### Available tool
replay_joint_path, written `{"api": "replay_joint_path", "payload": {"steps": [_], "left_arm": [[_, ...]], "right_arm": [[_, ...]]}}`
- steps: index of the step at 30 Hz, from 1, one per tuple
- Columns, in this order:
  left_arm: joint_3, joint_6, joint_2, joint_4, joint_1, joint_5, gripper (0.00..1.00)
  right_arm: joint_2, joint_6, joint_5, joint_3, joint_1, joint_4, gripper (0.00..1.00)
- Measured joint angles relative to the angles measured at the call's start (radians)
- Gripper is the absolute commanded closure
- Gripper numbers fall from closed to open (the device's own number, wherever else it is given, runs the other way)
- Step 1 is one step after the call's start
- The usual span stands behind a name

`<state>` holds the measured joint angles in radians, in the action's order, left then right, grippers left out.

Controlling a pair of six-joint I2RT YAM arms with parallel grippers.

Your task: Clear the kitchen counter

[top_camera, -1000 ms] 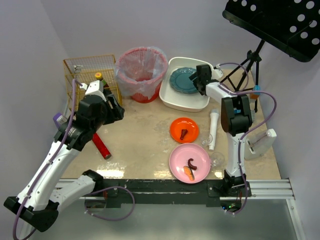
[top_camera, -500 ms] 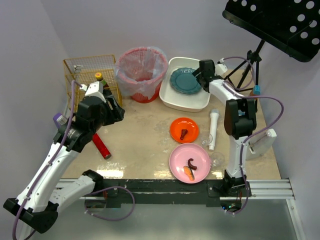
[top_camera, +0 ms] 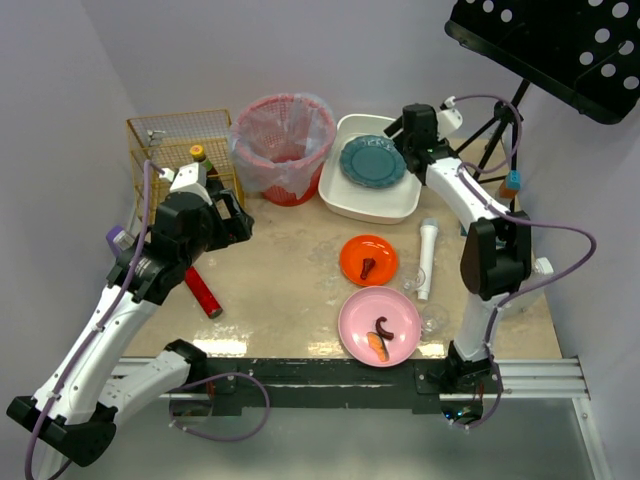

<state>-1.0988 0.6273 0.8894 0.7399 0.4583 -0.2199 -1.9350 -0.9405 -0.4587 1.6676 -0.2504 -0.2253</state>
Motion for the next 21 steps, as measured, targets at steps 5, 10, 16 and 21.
{"api": "replay_joint_path", "payload": {"steps": [5, 10, 16, 21], "left_arm": [[0.0, -0.02, -0.001, -0.018, 0.0, 0.0, 0.0], [0.005, -0.053, 0.001, -0.051, 0.0, 0.014, 0.0], [0.089, -0.064, 0.012, -0.152, 0.0, 0.099, 0.0], [0.191, -0.053, 0.036, -0.236, 0.014, 0.166, 0.0]], "right_arm": [[0.093, 0.067, 0.067, -0.064, -0.051, 0.018, 0.21], [0.206, 0.169, 0.214, -0.136, -0.139, 0.08, 0.21], [0.378, 0.225, 0.364, -0.32, -0.178, 0.159, 0.09], [0.545, 0.243, 0.354, -0.46, -0.163, 0.159, 0.07]]}}
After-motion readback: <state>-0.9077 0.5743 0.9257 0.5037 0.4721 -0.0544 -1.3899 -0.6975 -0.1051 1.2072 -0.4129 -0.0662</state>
